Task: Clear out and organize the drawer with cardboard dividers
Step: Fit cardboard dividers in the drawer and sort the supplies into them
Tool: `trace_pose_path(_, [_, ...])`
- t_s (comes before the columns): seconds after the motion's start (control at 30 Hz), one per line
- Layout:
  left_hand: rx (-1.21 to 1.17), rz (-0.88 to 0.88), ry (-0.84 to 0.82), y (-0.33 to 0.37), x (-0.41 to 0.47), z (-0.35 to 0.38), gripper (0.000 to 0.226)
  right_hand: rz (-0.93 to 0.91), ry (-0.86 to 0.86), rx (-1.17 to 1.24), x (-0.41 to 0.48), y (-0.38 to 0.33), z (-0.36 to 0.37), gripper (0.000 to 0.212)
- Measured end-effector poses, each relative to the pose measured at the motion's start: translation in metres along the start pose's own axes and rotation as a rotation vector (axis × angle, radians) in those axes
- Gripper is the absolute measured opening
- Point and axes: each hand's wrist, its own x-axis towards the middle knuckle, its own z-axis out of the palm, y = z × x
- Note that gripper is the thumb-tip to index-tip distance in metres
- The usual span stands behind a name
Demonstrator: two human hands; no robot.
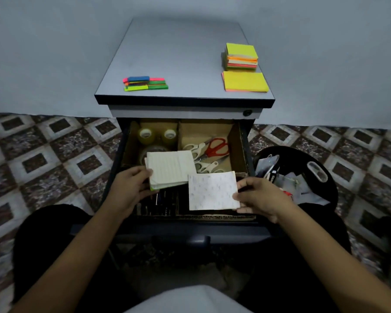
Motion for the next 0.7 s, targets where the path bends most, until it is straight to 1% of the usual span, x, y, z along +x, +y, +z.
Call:
trace_pose_path(0.13, [-0.087,0.024,0.062,0.001,0.006,-0.009,0.013,-0.068,0.053,-0.222,0.009,0.003,0.005,0.017])
trace_pose_path(0.23, [-0.127,0.023,0.072,0.001,0.008,-0.012,0.014,-0.114,0.086,-0.473,0.020,0.008,0.012,0.014])
trace_pose_path(0.3, [-0.139,0.012,0.069,-0.001,0.009,-0.013,0.015,-0.112,0.095,-0.615,0.029,0.010,0.018,0.020])
trace_pose_path(0.37, [-0.155,0.002,0.069,-0.003,0.009,-0.014,0.015,-0.075,0.087,-0.647,0.037,0.012,0.026,0.023])
trace_pose_path(0.47, [-0.159,-0.001,0.059,-0.004,0.009,-0.015,0.015,-0.048,0.098,-0.678,0.043,0.015,0.036,0.009])
trace_pose_path(0.53, [-0.154,-0.004,0.045,-0.005,0.009,-0.015,0.015,-0.034,0.113,-0.704,0.045,0.017,0.042,0.021])
trace_pose_path(0.7, [-0.148,-0.007,0.020,-0.005,0.008,-0.013,0.014,-0.003,0.098,-0.799,0.046,0.016,0.048,0.026])
